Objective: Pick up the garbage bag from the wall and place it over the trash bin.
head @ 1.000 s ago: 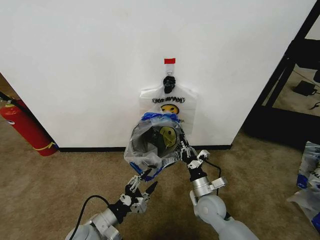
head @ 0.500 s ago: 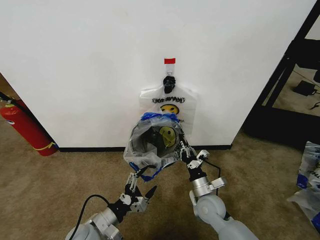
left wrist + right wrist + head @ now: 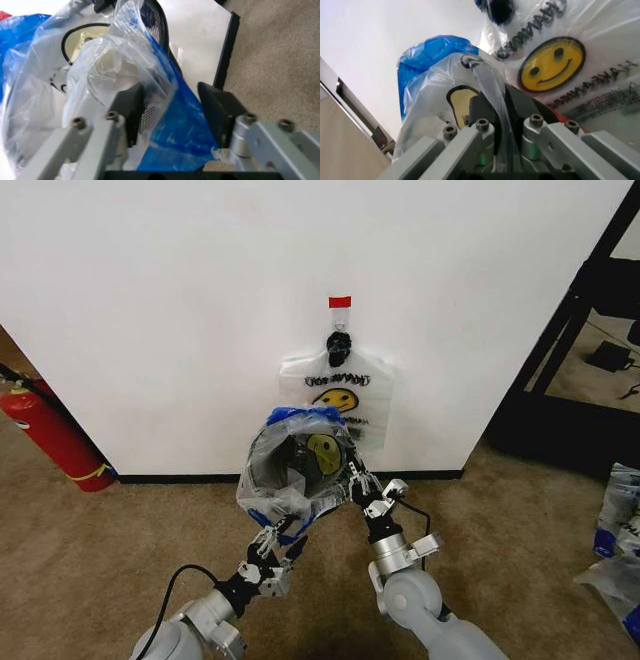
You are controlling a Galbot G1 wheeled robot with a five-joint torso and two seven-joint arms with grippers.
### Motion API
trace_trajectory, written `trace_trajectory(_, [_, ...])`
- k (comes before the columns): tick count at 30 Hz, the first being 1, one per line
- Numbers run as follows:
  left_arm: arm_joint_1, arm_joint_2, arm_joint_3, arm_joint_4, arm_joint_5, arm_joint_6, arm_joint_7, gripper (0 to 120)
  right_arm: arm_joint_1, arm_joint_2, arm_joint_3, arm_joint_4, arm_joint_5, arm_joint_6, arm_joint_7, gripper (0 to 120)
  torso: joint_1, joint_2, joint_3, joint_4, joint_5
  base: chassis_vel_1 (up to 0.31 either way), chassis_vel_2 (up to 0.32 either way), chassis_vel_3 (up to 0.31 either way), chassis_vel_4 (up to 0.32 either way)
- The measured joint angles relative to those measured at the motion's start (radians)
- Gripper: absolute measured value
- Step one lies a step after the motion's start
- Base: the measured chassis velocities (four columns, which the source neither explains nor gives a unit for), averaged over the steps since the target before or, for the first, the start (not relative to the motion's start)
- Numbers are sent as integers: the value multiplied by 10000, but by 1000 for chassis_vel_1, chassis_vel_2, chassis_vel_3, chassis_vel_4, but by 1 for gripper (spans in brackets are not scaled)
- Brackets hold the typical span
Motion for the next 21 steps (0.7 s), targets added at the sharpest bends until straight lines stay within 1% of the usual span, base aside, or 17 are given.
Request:
trace_trajectory(2, [87, 8, -8, -62, 12, 1, 6, 31, 1, 2, 43, -10, 6, 0, 2, 1, 0, 0, 0, 1, 2, 0, 0, 0, 0])
trace_trajectory(3, [146, 12, -5, -63, 20, 23, 29, 27, 10, 6, 79, -7, 13, 11, -1, 1, 0, 0, 0, -5, 1, 0, 0, 0, 0])
trace_trajectory(4, [198, 12, -6, -117, 37, 23, 30, 25, 20, 1, 104, -9, 18, 19, -1, 1, 0, 0, 0, 3, -5, 0, 0, 0, 0])
trace_trajectory(5, [232, 11, -13, -184, 53, 20, 27, 19, 19, 3, 95, -16, 19, 14, -4, 1, 0, 0, -1, -2, 0, 0, 0, 0, 0])
trace_trajectory(6, [276, 9, -17, -224, 67, 20, 28, 16, 18, -1, 96, -31, 21, 13, -3, 1, 0, 0, 0, 2, 6, 0, 0, 0, 0])
trace_trajectory(7, [331, 3, -20, -270, 91, 21, 28, 11, 18, -11, 108, -37, 24, 13, 0, 1, 0, 0, 0, 4, 3, 0, 0, 0, 0])
trace_trajectory(8, [331, 3, -20, -270, 91, 21, 28, 11, 18, -11, 108, -37, 24, 13, 0, 1, 0, 0, 0, 4, 3, 0, 0, 0, 0])
trace_trajectory(9, [352, -3, -22, -302, 103, 20, 27, 8, 19, -16, 121, -37, 27, 14, 1, 1, 0, 0, 0, 1, -2, 0, 0, 0, 0])
trace_trajectory(11, [426, -23, -28, -370, 139, 15, 24, 0, 11, -29, 150, -36, 44, 14, 5, 1, 0, 0, 0, 0, 3, 0, 0, 0, 0])
trace_trajectory(21, [478, -107, -15, -382, 208, -21, 10, 0, -81, -23, 194, 20, 51, 14, 12, 1, 0, 0, 0, 0, 0, 0, 0, 0, 0])
